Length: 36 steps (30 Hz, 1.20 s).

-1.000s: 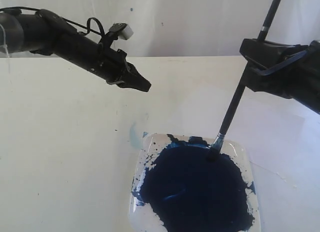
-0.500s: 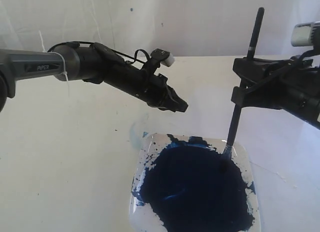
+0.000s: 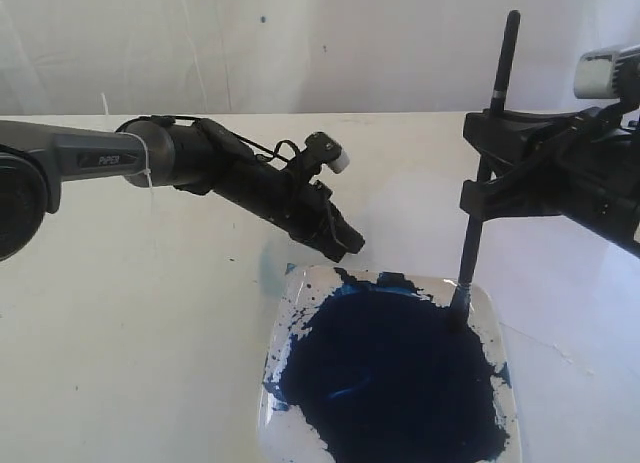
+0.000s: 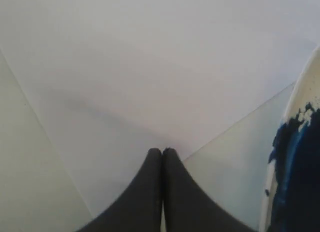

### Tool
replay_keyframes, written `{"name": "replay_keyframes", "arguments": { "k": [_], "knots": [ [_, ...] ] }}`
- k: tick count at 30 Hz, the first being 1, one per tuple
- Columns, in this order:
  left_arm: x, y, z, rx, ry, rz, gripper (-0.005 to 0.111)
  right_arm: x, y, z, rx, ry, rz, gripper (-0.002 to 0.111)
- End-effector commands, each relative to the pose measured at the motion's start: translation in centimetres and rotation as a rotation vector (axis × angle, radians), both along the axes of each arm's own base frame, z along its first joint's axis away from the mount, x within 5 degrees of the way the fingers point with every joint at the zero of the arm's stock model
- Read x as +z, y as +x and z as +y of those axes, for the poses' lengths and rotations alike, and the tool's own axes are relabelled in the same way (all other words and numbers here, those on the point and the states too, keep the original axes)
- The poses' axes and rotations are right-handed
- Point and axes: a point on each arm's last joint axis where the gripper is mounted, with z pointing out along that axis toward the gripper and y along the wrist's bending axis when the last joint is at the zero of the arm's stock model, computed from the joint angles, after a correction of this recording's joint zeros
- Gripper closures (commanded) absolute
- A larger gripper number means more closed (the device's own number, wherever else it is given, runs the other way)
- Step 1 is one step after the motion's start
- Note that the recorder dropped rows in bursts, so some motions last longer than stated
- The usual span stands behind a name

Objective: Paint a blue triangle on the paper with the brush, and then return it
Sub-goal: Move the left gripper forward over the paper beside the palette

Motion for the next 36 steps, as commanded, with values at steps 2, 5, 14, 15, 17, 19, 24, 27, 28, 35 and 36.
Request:
{"name": "replay_keyframes", "arguments": {
  "k": [2,5,14,15,17,19,24,27,28,35,36],
  "knots": [
    [0.3,0.1,-0.5,0.011,-0.055,-0.003,0.107,0.2,0.0,0.1,0.008,-0.001,-0.018,0.108],
    [1.7,0.7,-0.9,0.008,-0.092,-0.032,0.107,0.2,0.0,0.1,0.007,-0.002,-0.016,0.108],
    [2.0,1.7,-1.2,-0.016,-0.081,-0.139,0.107,0.2,0.0,0.1,0.009,0.000,-0.019,0.108],
    [1.8,1.7,-1.2,-0.019,-0.076,-0.139,0.107,0.2,0.0,0.1,0.009,0.000,-0.019,0.108],
    [1.5,1.7,-1.2,-0.017,-0.071,-0.135,0.107,0.2,0.0,0.1,0.009,0.000,-0.019,0.108],
    [1.3,1.8,-1.2,-0.016,-0.068,-0.136,0.107,0.2,0.0,0.1,0.009,0.000,-0.019,0.108],
    [1.2,1.9,-1.1,-0.005,-0.058,-0.147,0.107,0.2,0.0,0.1,0.009,0.000,-0.019,0.108],
    [1.2,2.0,-1.1,0.000,-0.057,-0.151,0.107,0.2,0.0,0.1,0.008,0.002,-0.018,0.108],
    [1.2,2.0,-1.1,0.000,-0.057,-0.151,0.107,0.2,0.0,0.1,0.008,0.002,-0.018,0.108],
    [1.0,2.0,-1.1,0.002,-0.052,-0.150,0.107,0.2,0.0,0.1,0.008,0.002,-0.018,0.108],
    [0.8,2.0,-1.1,0.002,-0.051,-0.148,0.107,0.2,0.0,0.1,0.008,0.002,-0.018,0.108]
  ]
}}
